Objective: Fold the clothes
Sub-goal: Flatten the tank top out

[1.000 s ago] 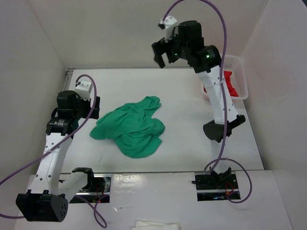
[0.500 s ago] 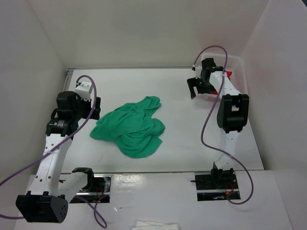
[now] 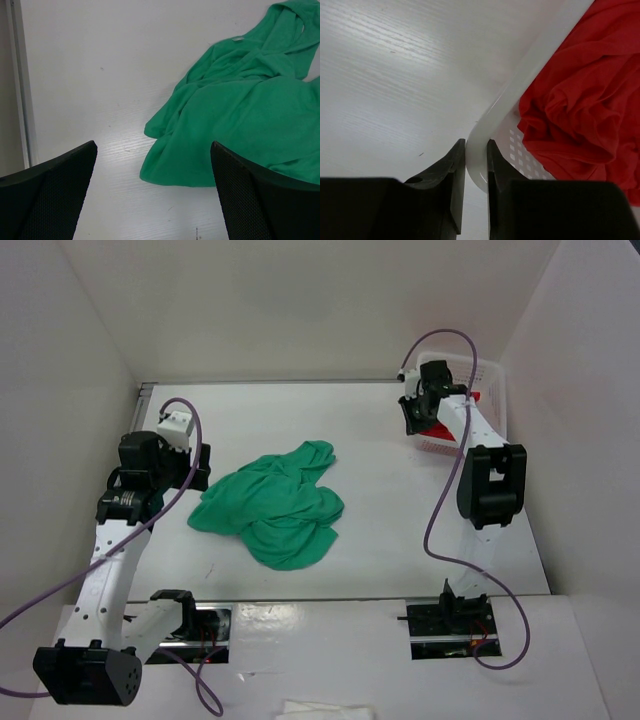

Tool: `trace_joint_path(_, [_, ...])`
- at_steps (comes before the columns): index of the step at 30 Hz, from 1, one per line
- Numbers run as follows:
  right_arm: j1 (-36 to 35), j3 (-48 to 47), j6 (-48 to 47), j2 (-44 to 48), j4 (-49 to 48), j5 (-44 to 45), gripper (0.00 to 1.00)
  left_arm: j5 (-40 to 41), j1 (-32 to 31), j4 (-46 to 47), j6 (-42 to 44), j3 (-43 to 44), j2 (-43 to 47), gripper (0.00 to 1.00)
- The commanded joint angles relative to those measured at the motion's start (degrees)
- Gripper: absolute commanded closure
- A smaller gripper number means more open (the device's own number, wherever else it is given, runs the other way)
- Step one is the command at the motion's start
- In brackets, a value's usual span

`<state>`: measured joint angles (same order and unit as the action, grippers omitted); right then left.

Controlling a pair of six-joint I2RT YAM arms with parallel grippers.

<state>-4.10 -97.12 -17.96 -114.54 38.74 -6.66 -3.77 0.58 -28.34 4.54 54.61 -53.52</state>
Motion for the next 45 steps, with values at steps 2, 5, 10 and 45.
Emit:
trace_joint_path(2, [-0.2,3.0,-0.5,1.4,-2.4,3.5,0.85,-1.0,-0.2,1.3,0.8,-0.1,1.2,0.00])
trace_joint_path(5, [0.3,4.0,-1.1,1.4,-2.4,4.2,0.97,-1.0,-0.2,1.3,0.8,-0.1,1.2,0.00])
trace_joint_path(10, [1.4,8.5,-2.9,2.0,-4.8,8.1,1.00,-1.0,-0.2,1.3,0.8,-0.1,1.7,0.00])
trace_joint_path(45, [9.5,17.1,-25.2,6.0,-11.6,6.7,1.00,-1.0,-0.2,1.3,0.8,-0.6,1.7,0.00])
